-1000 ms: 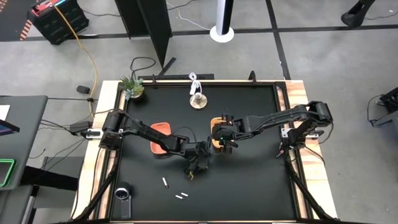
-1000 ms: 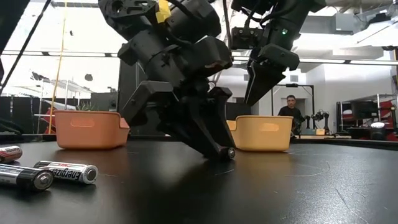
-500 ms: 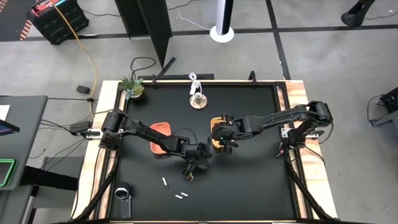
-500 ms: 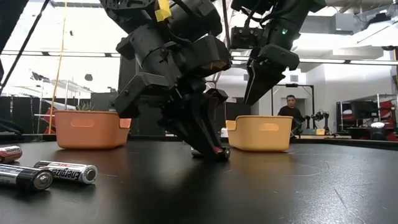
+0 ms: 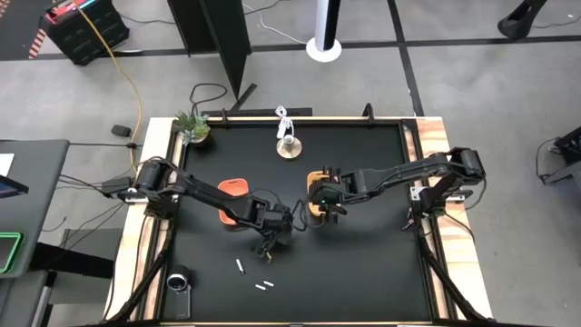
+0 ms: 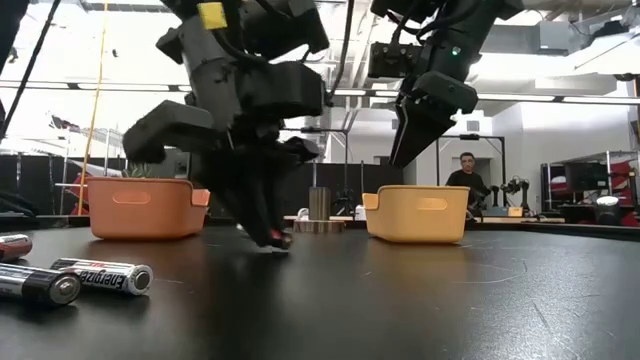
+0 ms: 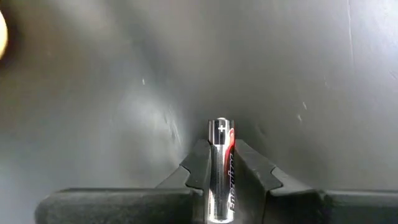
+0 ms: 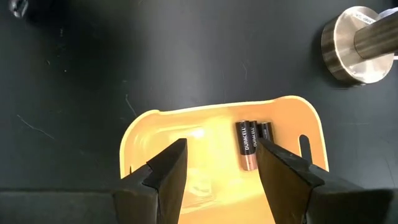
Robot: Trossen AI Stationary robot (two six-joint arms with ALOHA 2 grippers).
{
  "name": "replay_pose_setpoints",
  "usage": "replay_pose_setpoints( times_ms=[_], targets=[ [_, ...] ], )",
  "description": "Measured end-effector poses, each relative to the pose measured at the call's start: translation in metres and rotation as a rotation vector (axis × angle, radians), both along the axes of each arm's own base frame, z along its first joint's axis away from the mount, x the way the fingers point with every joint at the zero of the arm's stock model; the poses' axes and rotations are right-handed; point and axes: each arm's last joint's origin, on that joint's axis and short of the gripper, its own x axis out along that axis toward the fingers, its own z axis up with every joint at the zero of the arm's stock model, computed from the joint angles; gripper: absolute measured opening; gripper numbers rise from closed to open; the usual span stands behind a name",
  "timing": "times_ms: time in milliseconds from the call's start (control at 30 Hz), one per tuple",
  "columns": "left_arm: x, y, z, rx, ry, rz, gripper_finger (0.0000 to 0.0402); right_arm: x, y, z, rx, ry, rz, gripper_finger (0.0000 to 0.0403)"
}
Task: Sort batteries
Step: Put the silver battery into the orange bin
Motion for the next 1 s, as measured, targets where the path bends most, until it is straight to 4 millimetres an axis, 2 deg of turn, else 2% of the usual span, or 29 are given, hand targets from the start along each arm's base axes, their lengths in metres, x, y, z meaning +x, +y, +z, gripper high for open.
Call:
replay_pose_setpoints(
  times_ms=[233, 567, 800, 1000],
  targets=[
    [-0.013, 0.002, 0.024, 0.029, 0.006, 0.035, 0.0038, 0.0, 0.0, 0.0, 0.0, -0.003, -0.001, 0.0207],
    [-0.039, 0.01, 0.069, 0.093, -0.026, 0.125, 0.0038, 0.001, 0.0, 0.0, -0.002, -0.006, -0.002, 0.0207],
    [-0.056, 0.015, 0.074, 0.15, 0.078, 0.196, 0.0038, 0.001, 0.0, 0.0, 0.0, -0.007, -0.005, 0.0207],
    [-0.062, 0.017, 0.075, 0.166, 0.108, 0.234, 0.0038, 0.001, 0.0, 0.001, 0.0, -0.013, -0.005, 0.0207]
  ],
)
